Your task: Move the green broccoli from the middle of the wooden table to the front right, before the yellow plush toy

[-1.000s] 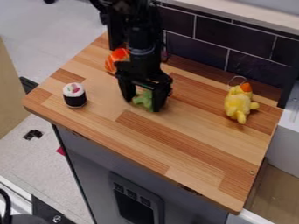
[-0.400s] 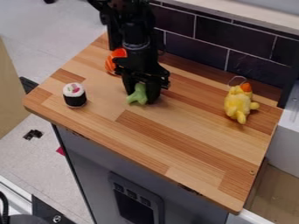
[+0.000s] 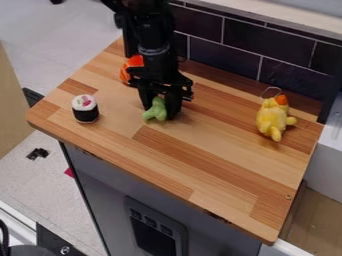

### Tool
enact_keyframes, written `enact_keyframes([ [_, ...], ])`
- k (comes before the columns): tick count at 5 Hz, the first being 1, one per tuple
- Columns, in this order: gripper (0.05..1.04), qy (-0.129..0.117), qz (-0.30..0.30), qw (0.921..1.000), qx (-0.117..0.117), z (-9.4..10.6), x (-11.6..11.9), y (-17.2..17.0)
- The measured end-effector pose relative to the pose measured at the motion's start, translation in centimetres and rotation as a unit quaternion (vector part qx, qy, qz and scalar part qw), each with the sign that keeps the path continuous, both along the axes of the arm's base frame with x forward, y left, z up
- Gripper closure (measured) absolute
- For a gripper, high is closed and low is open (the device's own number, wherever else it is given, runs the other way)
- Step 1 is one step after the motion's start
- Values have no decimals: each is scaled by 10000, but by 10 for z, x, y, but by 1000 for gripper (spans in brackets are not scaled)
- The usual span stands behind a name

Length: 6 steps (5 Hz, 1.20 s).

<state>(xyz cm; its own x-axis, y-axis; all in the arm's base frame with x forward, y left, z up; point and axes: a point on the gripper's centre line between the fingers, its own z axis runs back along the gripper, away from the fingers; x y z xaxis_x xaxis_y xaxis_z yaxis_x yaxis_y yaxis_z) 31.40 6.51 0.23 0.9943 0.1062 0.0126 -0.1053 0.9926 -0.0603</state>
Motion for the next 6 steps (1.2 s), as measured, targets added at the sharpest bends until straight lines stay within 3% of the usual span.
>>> enact_keyframes([
  [2,549,156,55,9996,-248,29,-12,-15],
  [4,549,-264,55,9994,-210,65,-19,-29],
  [6,549,-414,-213,9985,-275,105,-40,-65],
])
